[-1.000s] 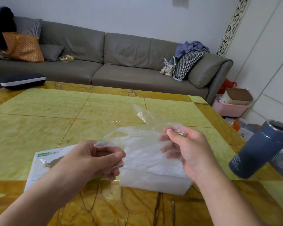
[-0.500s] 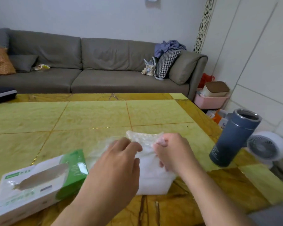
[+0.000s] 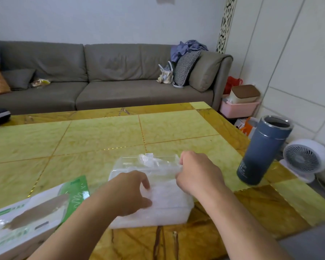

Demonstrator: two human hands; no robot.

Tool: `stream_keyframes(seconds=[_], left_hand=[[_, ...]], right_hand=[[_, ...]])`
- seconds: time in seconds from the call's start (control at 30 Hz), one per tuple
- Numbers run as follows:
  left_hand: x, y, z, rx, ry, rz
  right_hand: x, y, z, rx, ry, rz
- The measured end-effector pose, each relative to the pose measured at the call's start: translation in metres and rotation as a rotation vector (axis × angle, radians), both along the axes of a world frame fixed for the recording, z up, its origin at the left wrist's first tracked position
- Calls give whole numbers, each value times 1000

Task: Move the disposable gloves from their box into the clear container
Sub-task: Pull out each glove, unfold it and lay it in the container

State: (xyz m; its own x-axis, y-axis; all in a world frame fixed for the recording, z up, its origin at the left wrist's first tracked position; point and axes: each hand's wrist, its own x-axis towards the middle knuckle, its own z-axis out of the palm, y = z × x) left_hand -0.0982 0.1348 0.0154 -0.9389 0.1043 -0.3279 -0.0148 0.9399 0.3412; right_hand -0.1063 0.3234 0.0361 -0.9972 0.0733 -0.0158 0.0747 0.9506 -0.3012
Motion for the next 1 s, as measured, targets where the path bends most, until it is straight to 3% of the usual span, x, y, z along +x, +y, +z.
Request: stream_keyframes(seconds=[0.3,0.47,0.57,0.67,0.73,0.83,0.93,1.0], left_hand=[[-5,3,9,-137,-129,-34],[-3,8,12,-184,-131,-79],[1,11,16,-218,-115,-133],[3,8,20,-188,-124,-138],[7,4,22,-180,-110,-150],[18,2,23,-208,42,-167],[24,7,21,-170,279,-167],[21,6,15,-177,274,-153]], right_hand=[[8,-3,0,50,48,-25],[22,-23,12,-4,275,249],[32,-37,12,-33,116,356],[29,-42,0,105,-69,322],[22,-44,-9,122,-89,305],[13,-49,-14,165,-146,336],[3,-51,-9,234,-334,367],[-2,-55,-7,270,-406,383]])
